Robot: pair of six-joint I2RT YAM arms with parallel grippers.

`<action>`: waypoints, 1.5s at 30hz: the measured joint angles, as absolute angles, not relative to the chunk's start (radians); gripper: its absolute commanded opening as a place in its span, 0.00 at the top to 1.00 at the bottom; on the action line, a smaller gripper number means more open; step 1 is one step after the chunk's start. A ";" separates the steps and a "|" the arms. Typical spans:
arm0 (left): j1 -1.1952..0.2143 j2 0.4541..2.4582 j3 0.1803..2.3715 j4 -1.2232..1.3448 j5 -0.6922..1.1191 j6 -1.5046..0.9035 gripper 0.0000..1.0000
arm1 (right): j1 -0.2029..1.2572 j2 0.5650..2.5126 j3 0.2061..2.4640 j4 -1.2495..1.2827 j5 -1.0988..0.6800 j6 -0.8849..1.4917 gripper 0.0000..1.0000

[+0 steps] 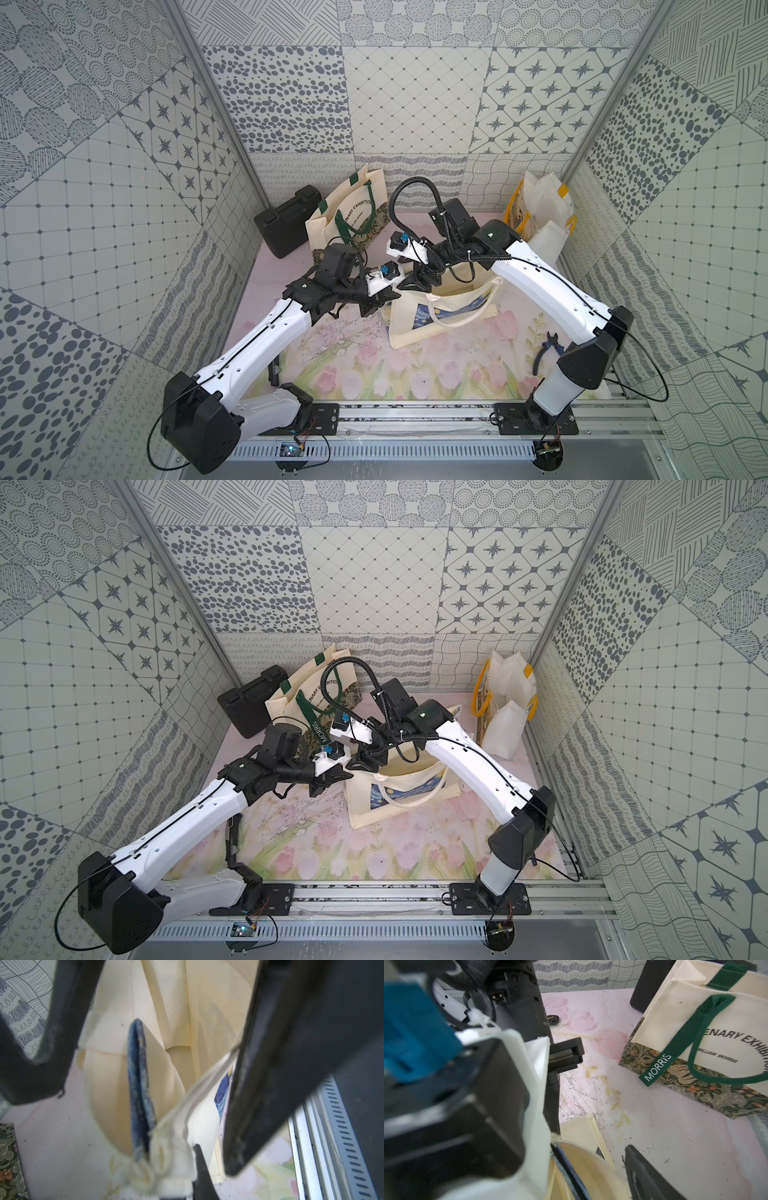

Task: Put away the canvas bag
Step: Press the canvas bag.

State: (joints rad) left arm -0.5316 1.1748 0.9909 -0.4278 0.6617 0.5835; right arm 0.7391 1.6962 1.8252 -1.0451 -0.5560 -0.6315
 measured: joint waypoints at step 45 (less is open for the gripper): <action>-0.532 1.175 0.965 -0.386 0.625 0.539 0.56 | 0.758 1.673 1.795 -1.150 -0.538 -0.590 1.00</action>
